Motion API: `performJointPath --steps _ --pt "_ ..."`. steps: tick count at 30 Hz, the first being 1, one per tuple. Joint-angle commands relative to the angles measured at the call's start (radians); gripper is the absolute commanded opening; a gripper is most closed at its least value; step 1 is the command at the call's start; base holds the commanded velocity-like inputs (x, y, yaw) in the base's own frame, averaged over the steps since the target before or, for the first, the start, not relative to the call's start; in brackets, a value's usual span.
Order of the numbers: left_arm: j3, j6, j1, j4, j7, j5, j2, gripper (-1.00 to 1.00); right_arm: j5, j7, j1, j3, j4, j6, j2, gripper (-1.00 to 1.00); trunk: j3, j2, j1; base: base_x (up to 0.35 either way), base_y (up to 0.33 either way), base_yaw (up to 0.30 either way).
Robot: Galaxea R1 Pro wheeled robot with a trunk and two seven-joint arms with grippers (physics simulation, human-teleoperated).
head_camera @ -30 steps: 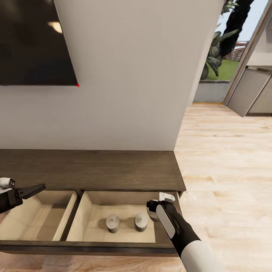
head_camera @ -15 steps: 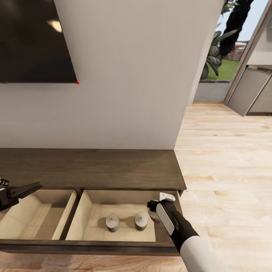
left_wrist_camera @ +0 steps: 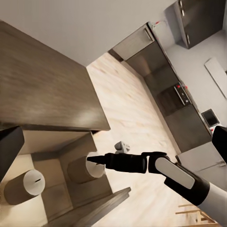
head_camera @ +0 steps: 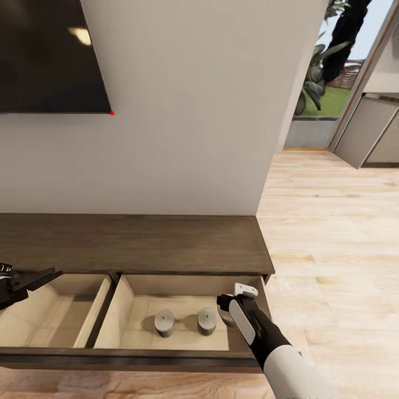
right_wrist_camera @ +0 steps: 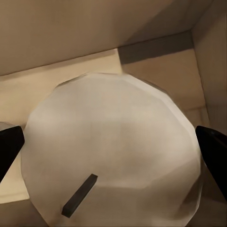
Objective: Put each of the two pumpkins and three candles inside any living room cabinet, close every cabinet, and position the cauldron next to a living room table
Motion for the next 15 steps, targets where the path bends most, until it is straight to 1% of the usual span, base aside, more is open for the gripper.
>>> performJointPath --steps 1,8,15 --pt "0.000 0.011 0.000 0.000 -0.004 -0.001 0.000 1.00 -0.007 -0.009 -0.002 0.002 0.001 0.001 0.000 -1.00 -0.004 -0.008 0.004 0.000 0.000 0.000" --pt "-0.001 0.011 -0.001 0.000 -0.005 -0.001 0.000 1.00 -0.007 -0.007 -0.004 0.002 0.019 -0.028 0.000 -1.00 -0.026 -0.057 0.031 0.000 0.000 0.000" --pt "-0.001 0.010 -0.001 0.000 -0.005 -0.001 0.000 1.00 -0.007 -0.007 -0.010 0.002 0.038 -0.035 0.000 -1.00 -0.048 -0.106 0.057 0.000 0.000 0.000"
